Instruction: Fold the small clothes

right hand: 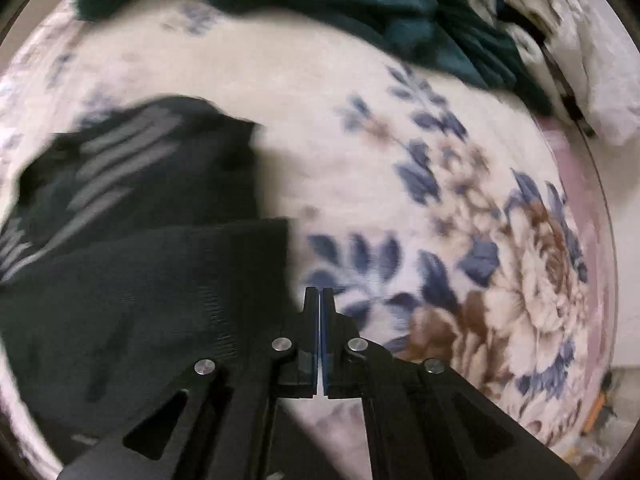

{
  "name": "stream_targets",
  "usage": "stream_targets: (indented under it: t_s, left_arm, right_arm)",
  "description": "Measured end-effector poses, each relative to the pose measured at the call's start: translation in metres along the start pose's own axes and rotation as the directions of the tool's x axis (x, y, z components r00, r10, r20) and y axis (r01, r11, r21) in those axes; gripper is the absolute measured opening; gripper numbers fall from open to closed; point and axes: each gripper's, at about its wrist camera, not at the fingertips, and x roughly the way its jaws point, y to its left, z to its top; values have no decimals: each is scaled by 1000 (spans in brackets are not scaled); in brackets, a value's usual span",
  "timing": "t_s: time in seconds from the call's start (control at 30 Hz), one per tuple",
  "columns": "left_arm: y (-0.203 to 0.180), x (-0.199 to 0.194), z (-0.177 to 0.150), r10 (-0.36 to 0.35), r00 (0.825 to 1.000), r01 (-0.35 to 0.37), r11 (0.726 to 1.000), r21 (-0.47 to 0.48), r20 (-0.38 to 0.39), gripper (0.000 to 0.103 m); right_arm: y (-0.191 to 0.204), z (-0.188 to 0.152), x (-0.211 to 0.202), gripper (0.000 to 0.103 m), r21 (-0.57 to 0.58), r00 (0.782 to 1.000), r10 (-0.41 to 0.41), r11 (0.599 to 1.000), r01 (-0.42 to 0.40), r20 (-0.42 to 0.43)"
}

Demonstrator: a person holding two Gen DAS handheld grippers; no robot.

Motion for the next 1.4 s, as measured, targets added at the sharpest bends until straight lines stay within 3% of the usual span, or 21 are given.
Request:
stream_targets:
  t_s: [0.03, 0.07, 0.1, 0.17, 0.23, 0.33, 0.47, 0.57, 0.63, 0.67, 0.8, 0.93, 1.03, 1.13, 1.17, 1.2, 1.27, 1.33, 1.4]
  left_arm:
    - [6, 0, -5, 36, 999, -36, 999, -1, -1, 98]
    - [11, 0, -9, 50, 999, -50, 999, -1, -5, 98]
    - [14, 3, -12, 61, 998, -61, 998, 1, -14, 98]
    - [20, 12, -18, 89, 995, -89, 996, -1, -45, 98]
    - [28, 25, -21, 86, 992, -89, 996, -26, -91, 98]
    - [39, 39, -18, 72, 989, -82, 994, -76, -125, 98]
    - [45, 47, -13, 56, 990, -69, 993, -100, -127, 98]
    - [47, 50, -12, 41, 991, -54, 993, -104, -125, 98]
    - [48, 54, -13, 27, 991, -42, 993, -107, -133, 98]
    - [47, 55, -13, 23, 991, -37, 994, -106, -135, 98]
    - [43, 56, -12, 5, 989, -21, 993, -115, -144, 98]
    - [32, 51, -7, -25, 990, 10, 994, -107, -141, 98]
    - [21, 42, 1, -64, 990, 53, 995, -87, -123, 98]
    - [2, 38, 14, -123, 987, 119, 992, -42, -108, 98]
    - [-8, 38, 19, -146, 983, 145, 989, -15, -108, 98]
    - [-21, 41, 26, -172, 978, 176, 984, 25, -118, 98]
    - [-50, 50, 34, -189, 971, 208, 970, 124, -145, 98]
    - [-78, 59, 41, -138, 982, 168, 952, 256, -132, 98]
    - [-94, 70, 45, -95, 989, 129, 930, 344, -114, 98]
  right_arm:
    - [11, 0, -14, 5, -25, 999, 26, 999, -25, 24]
    - [23, 0, -26, 18, -44, 997, 62, 997, -60, 41]
    - [40, 1, -37, 42, -66, 990, 133, 989, -129, 51]
    - [84, 5, -50, 61, -125, 956, 294, 949, -289, 20]
    - [153, 15, -53, 61, -214, 895, 441, 869, -446, -75]
    - [255, 26, -47, 61, -364, 835, 522, 754, -547, -174]
    - [356, 31, -8, 61, -534, 850, 446, 664, -524, -280]
    - [399, 21, 24, 59, -623, 864, 351, 599, -503, -361]
    - [410, 14, 28, 24, -665, 866, 339, 556, -499, -367]
    - [411, 14, 29, 2, -669, 869, 340, 556, -493, -358]
    - [398, 32, 20, 2, -615, 881, 384, 635, -469, -275]
    - [372, 52, 27, 2, -535, 897, 376, 721, -440, -232]
    - [360, 62, 34, 2, -467, 872, 384, 738, -487, -302]
    - [341, 72, 28, 7, -407, 870, 391, 773, -487, -300]
    - [333, 74, 23, 19, -390, 873, 398, 783, -484, -283]
    - [320, 77, 16, 43, -371, 881, 403, 801, -470, -247]
    - [287, 78, 3, 63, -329, 901, 401, 839, -433, -164]
    - [246, 73, -6, 64, -264, 921, 373, 882, -390, -113]
    - [198, 60, -10, 64, -160, 925, 368, 911, -379, -94]
